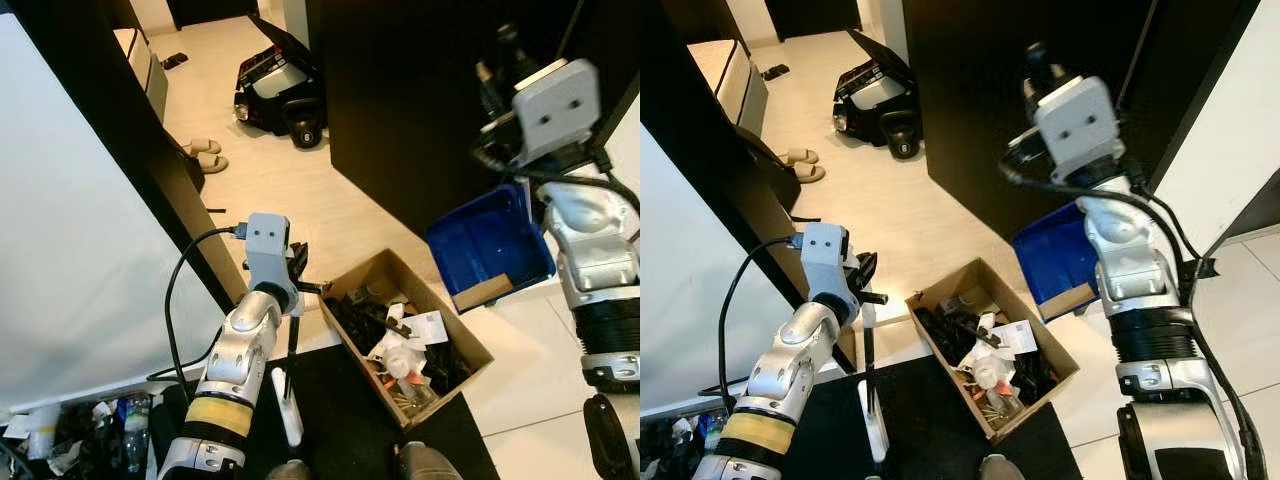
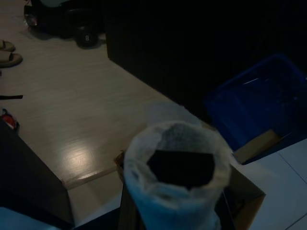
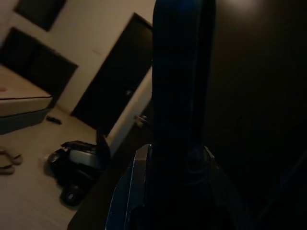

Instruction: Sweep floor

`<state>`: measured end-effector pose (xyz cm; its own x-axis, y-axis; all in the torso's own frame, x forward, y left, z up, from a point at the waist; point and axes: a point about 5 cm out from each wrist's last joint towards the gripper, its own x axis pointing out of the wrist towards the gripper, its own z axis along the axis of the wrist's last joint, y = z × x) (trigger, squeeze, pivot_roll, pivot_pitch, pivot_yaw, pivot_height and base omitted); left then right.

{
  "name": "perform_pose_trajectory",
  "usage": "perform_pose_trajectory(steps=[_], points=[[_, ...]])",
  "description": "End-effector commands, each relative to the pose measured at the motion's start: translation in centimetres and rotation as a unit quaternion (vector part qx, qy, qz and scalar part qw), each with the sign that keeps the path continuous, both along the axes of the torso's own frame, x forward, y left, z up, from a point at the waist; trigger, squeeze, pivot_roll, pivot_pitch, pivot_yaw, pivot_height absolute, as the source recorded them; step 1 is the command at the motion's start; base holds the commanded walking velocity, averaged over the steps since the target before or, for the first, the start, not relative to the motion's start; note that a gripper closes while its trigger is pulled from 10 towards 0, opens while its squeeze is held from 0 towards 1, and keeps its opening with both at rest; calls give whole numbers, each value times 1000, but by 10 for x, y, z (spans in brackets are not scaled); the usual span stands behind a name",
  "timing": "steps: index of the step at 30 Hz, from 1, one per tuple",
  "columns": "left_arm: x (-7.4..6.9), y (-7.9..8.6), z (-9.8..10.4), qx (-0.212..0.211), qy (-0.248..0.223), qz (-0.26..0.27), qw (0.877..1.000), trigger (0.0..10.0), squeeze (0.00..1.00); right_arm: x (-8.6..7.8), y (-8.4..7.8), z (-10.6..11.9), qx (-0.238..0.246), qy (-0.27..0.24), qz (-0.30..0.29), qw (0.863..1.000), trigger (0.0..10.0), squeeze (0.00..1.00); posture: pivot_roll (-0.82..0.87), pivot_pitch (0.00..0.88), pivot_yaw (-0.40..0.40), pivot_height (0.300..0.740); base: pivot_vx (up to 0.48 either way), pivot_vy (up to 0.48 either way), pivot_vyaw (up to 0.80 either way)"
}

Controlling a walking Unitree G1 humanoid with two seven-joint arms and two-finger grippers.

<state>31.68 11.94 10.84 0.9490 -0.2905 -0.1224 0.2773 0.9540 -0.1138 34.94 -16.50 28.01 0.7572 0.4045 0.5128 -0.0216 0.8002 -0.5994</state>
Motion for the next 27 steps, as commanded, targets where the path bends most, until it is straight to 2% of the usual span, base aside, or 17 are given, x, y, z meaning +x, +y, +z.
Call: perform_pose_trajectory(steps=[1, 3, 5, 6, 8, 14, 19, 20, 21, 23, 25, 26, 27], points=[[-1, -1, 1, 4, -10, 3, 1000, 10000, 0, -4, 13, 15, -22, -45, 28, 998, 10000, 0, 9, 64, 34, 740, 0, 0, 0], [-1, -1, 1, 4, -10, 3, 1000, 10000, 0, -5, 19, 13, -33, -48, 39, 998, 10000, 0, 8, 63, 35, 740, 0, 0, 0], [0, -2, 1, 4, -10, 2, 1000, 10000, 0, -7, 36, 11, -57, -55, 67, 995, 10000, 0, 8, 62, 36, 740, 0, 0, 0], [0, -2, 1, 4, -10, 2, 1000, 10000, 0, -7, 36, 11, -57, -55, 67, 995, 10000, 0, 8, 62, 36, 740, 0, 0, 0], [0, -3, 1, 3, -11, 1, 1000, 10000, 0, -9, 52, 10, -77, -64, 96, 990, 10000, 0, 8, 62, 34, 740, 0, 0, 0], [-1, -3, 1, 2, -11, 3, 1000, 10000, 0, -10, 61, 10, -102, -78, 112, 985, 10000, 0, 9, 63, 31, 740, 0, 0, 0], [-2, -3, 1, 2, -10, 5, 1000, 10000, 0, -7, 52, 13, -86, -78, 94, 989, 10000, 0, 12, 67, 25, 740, 0, 0, 0], [-2, -3, 1, 2, -10, 5, 1000, 10000, 0, -5, 45, 17, -63, -75, 82, 992, 10000, 0, 14, 67, 26, 740, 0, 0, 0], [-2, -3, 1, 2, -10, 5, 1000, 10000, 0, -5, 45, 17, -63, -75, 82, 992, 10000, 0, 14, 67, 26, 740, 0, 0, 0], [-3, -2, 0, 2, -10, 5, 1000, 10000, 0, -4, 28, 24, 4, -65, 53, 996, 10000, 0, 12, 67, 30, 740, 0, 0, 0], [-3, -2, 0, 5, -8, 4, 1000, 10000, 0, -3, 8, 28, 78, -57, 25, 995, 10000, 0, 11, 67, 36, 740, 0, 0, 0], [-3, -1, -1, 6, -7, 3, 1000, 10000, 0, -5, 0, 29, 102, -57, 14, 993, 10000, 0, 10, 66, 42, 740, 0, 0, 0], [-3, -1, -1, 6, -7, 3, 1000, 10000, 0, -5, 0, 29, 102, -57, 14, 993, 10000, 0, 10, 66, 42, 740, 0, 0, 0]])
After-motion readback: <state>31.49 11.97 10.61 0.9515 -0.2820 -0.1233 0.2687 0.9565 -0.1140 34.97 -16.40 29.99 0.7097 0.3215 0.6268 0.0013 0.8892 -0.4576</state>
